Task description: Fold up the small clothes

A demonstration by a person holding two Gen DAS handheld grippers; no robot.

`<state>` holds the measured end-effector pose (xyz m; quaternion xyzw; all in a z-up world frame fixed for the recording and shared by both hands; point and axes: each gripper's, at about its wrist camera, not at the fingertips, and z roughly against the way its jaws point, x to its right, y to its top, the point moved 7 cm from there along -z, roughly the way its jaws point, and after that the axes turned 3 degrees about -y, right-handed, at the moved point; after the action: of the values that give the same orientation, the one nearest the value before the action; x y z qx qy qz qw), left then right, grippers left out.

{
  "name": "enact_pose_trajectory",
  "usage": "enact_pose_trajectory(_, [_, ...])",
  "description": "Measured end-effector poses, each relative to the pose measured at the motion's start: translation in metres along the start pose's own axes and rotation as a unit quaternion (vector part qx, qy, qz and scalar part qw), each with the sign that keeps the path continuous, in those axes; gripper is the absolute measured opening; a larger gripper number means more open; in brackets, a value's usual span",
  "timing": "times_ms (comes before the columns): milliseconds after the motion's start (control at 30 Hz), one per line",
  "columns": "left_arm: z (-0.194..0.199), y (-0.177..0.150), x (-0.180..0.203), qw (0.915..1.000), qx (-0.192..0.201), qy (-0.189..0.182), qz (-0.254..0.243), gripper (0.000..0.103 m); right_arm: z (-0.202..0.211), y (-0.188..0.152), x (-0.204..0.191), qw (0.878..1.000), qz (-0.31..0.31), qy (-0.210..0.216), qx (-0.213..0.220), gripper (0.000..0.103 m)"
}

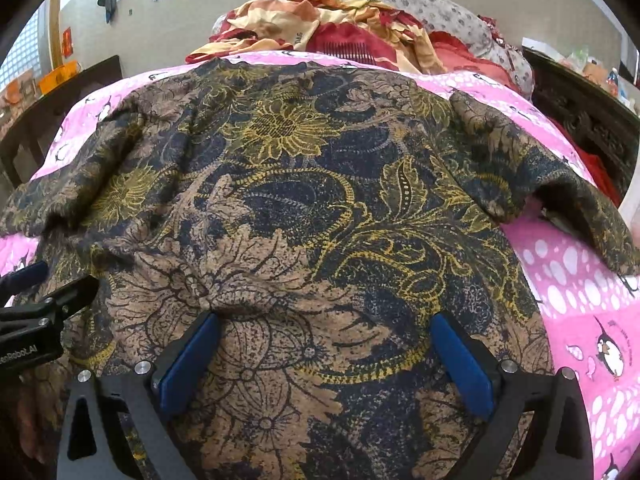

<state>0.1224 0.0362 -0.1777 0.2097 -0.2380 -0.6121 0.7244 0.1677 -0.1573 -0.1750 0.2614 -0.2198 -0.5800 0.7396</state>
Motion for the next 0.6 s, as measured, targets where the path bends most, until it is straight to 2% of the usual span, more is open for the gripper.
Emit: enact_pose_trajectory(600, [-0.0012, 0.0043, -0.0012, 1.0000, -0.004, -0.006, 0.001, 0.103, -0.0015, 0.0015, -0.0010, 1.000, 0.006, -0.003, -0.005, 0.103])
